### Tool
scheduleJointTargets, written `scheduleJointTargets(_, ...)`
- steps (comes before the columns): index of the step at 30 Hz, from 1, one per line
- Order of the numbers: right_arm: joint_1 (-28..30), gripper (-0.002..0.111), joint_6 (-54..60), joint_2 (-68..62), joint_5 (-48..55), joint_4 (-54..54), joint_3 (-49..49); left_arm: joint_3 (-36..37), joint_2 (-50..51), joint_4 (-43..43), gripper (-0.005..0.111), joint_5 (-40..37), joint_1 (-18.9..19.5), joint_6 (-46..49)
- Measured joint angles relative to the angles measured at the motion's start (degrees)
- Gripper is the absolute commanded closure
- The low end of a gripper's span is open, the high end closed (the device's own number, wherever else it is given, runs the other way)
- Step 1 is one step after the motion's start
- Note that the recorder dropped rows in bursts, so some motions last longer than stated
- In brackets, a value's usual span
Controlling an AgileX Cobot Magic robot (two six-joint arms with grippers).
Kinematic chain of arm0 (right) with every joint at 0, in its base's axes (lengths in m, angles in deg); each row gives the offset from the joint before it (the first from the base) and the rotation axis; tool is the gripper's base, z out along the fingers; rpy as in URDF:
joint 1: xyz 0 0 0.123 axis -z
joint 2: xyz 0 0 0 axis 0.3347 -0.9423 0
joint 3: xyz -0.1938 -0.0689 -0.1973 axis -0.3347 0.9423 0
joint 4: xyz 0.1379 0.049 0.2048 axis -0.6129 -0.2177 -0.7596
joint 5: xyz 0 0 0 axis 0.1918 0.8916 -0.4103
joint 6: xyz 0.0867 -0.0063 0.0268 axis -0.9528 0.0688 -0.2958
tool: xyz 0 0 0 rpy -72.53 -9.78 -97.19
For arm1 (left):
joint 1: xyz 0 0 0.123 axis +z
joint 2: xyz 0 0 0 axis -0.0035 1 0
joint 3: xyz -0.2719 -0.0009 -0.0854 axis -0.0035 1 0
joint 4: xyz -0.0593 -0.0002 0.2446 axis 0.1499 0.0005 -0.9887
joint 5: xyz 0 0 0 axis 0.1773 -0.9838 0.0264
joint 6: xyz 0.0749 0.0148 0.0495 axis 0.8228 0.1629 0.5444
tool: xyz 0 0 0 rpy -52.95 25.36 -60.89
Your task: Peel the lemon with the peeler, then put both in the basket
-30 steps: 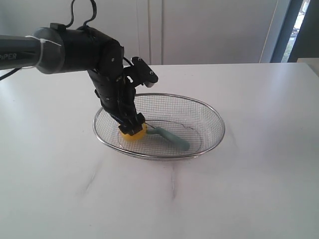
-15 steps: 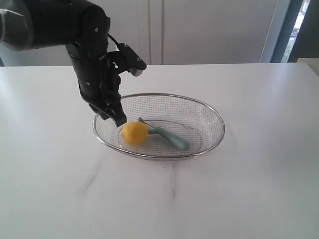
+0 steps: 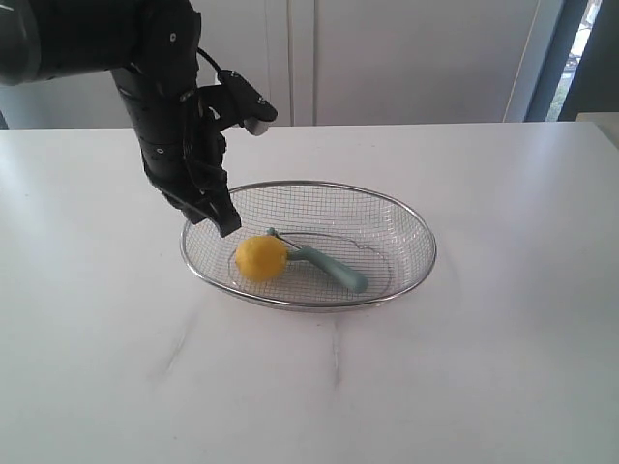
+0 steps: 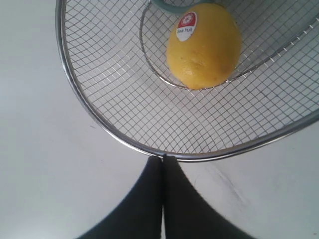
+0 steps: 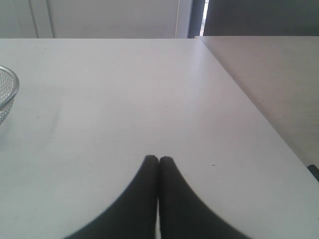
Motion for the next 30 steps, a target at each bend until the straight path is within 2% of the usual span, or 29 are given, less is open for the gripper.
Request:
scheduleJointTargets(5,0.0,0.108,0.0,0.0,0.0,0.0,0.0,0.0,0.0,3.83,0.106,-0.61,2.86,-0.35)
scheduleJointTargets(15,0.0,0.108,0.0,0.0,0.0,0.0,0.0,0.0,-0.49,15.52,0.106,-2.0,11.94,-3.41)
scheduleJointTargets(24,0.0,0.108,0.0,0.0,0.0,0.0,0.0,0.0,-0.54,16.51,0.106,-5.98,17.68,-4.32)
scheduleJointTargets(30,0.0,0.108,0.0,0.0,0.0,0.0,0.0,0.0,-0.9,16.51,0.106,-8.23,23.4,-5.83)
